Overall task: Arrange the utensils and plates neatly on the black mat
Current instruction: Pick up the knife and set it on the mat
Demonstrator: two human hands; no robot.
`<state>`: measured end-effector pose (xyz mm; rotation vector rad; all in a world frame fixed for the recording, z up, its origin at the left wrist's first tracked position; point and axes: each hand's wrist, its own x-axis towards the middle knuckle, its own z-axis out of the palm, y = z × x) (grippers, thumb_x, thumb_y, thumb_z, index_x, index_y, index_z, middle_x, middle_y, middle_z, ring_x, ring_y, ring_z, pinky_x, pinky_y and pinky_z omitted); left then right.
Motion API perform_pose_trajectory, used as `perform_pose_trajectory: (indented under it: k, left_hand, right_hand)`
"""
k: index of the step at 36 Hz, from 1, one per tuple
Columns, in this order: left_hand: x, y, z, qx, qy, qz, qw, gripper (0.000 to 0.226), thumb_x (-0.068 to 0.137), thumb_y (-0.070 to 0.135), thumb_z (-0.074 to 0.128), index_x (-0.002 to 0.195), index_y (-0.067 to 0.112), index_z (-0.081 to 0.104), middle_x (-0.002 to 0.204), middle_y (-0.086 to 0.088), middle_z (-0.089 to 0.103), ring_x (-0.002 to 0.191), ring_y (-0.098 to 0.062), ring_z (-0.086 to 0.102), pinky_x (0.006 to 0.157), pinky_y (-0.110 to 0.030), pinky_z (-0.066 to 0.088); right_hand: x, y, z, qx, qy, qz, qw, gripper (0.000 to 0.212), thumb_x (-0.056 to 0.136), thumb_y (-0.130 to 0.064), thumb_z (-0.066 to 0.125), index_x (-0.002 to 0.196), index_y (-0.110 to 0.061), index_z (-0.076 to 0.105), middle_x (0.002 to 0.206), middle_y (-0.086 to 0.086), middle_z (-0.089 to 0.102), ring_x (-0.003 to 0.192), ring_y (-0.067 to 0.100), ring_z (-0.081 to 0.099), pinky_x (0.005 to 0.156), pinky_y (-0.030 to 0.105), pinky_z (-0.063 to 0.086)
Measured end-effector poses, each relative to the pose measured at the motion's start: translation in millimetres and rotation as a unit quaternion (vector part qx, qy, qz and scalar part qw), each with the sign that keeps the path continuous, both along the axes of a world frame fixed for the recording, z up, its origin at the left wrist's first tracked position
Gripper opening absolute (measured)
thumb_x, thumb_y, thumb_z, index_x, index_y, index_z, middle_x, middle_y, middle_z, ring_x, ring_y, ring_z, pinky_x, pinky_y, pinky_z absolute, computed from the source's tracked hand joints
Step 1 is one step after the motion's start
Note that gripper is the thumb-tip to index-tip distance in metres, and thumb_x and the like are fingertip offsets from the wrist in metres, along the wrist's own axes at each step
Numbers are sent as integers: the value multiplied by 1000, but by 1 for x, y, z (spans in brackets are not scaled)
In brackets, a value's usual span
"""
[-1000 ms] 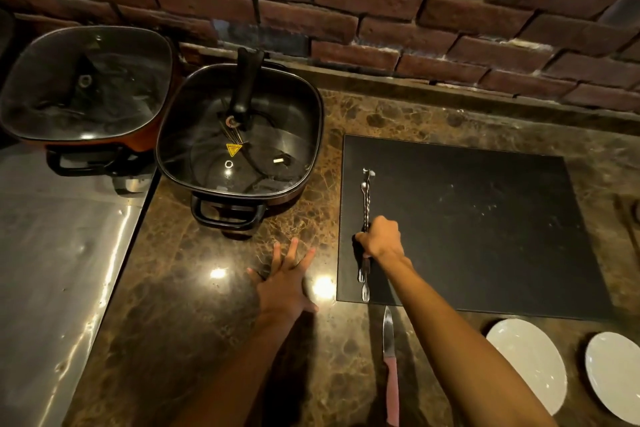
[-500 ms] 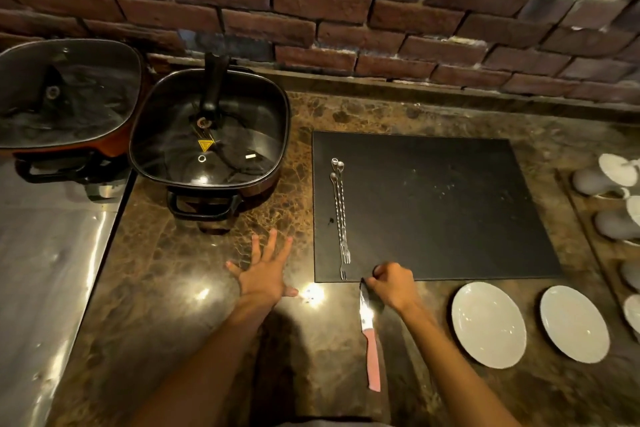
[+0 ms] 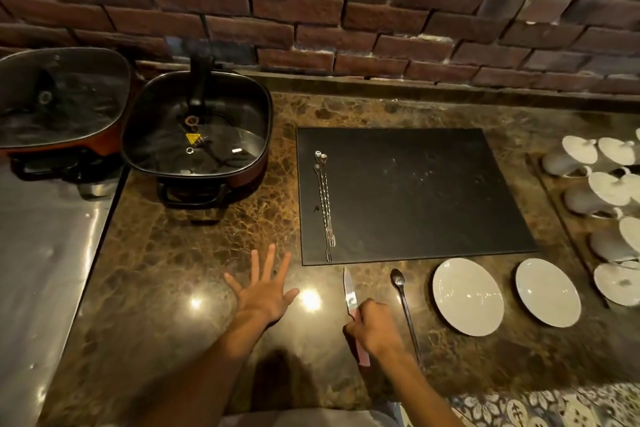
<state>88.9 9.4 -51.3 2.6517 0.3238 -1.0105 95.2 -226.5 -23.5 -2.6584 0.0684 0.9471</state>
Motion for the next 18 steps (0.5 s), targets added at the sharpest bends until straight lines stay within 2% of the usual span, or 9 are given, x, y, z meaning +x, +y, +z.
perform_pose_trajectory:
  k: [7, 10, 13, 18]
  left_hand:
    - [-6, -10, 0, 7, -7, 13, 1000, 84, 91, 77, 21, 144, 40, -32, 149, 8, -49, 144, -29, -38, 108, -80, -8]
    - [-5, -16, 0, 8, -2, 23, 1000, 87, 89, 80, 19, 143, 39, -35, 149, 6, -49, 143, -32, -40, 107, -80, -8]
    - [-2, -22, -1, 10, 0, 35, 999, 89, 87, 82, 16, 143, 37, -35, 148, 3, -51, 141, -34, -42, 105, -82, -10]
    - [9, -34, -5, 6, 11, 57, 998, 97, 80, 89, 13, 137, 33, -43, 145, 2, -56, 134, -40, -48, 100, -84, -13]
  right_hand:
    - [12, -9, 5, 23, -30, -33, 999, 27, 83, -34, 73, 93, -12, 61, 90, 3, 67, 81, 17, 66, 75, 31, 58]
    - [31, -17, 10, 28, -45, -44, 998, 21, 84, -33, 71, 87, -15, 61, 85, 1, 67, 75, 13, 64, 67, 24, 53]
    - [56, -22, 14, 25, -53, -53, 997, 22, 85, -33, 71, 76, -21, 55, 77, -5, 61, 66, 7, 59, 55, 16, 41]
    - [108, -23, 20, 44, -66, -68, 995, 21, 87, -29, 72, 86, -19, 53, 79, -5, 59, 71, 9, 61, 59, 16, 43]
